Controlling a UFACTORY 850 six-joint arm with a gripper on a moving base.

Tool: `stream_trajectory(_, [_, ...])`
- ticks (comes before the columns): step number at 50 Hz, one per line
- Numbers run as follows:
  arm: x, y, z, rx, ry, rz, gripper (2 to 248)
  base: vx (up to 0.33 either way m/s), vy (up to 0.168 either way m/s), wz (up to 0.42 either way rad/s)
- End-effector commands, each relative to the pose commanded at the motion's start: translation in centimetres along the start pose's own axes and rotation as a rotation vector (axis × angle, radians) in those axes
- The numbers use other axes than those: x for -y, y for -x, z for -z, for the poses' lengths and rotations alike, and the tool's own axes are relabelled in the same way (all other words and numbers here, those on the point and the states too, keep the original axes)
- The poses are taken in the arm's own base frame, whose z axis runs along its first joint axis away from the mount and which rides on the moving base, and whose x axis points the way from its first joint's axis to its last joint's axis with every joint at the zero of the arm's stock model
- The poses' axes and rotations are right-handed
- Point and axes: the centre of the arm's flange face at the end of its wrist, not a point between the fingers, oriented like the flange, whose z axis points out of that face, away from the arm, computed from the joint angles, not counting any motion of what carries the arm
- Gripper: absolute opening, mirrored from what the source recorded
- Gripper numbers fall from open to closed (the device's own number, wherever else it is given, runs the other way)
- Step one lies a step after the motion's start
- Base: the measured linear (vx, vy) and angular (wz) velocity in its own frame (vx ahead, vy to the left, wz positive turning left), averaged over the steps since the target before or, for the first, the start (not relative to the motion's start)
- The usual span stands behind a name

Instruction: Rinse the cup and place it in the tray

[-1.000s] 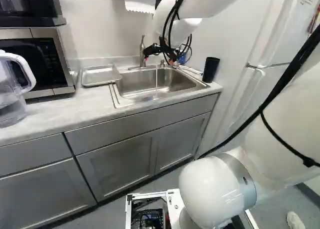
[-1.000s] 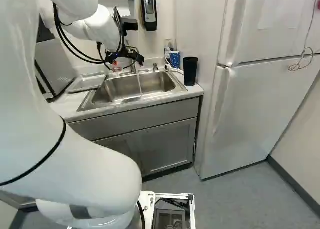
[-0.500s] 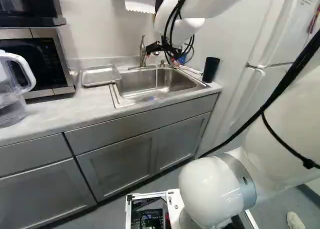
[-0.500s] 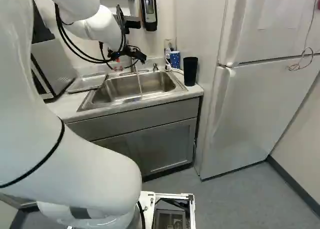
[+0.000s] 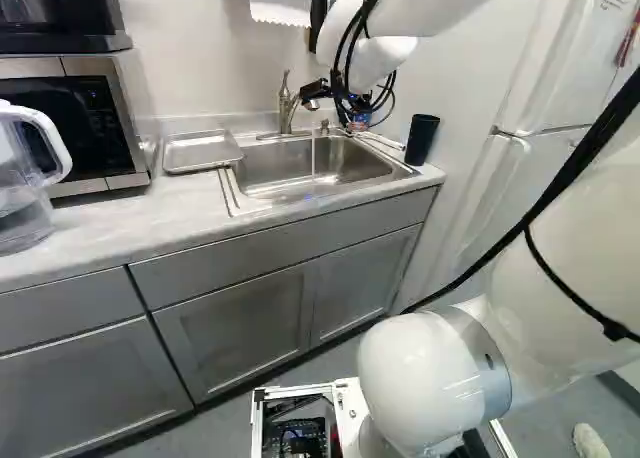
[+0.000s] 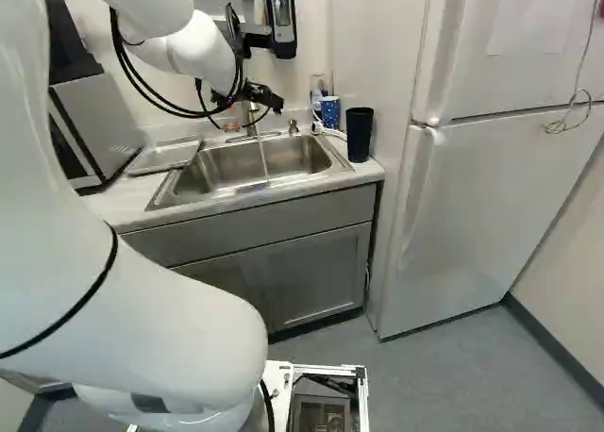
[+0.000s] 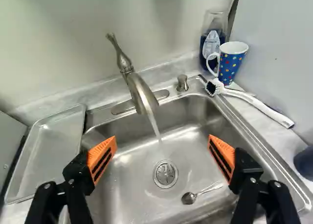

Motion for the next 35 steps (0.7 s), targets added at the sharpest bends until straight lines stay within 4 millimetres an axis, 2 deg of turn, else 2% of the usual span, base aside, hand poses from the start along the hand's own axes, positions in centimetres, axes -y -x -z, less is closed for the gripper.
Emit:
stream_trajectory(13, [-1.2, -0.2, 0.3, -0.034, 0.028, 0.102, 247, 0.000, 0.000, 0.000])
stream_trajectory(26, [-2.7, -0.5, 0.7, -0.068, 0.062, 0.057, 247, 0.000, 0.000, 0.000])
stream_trajectory(35, [-3.0, -0.7, 0.7, -0.089, 0.070, 0.028, 247, 0.000, 0.000, 0.000])
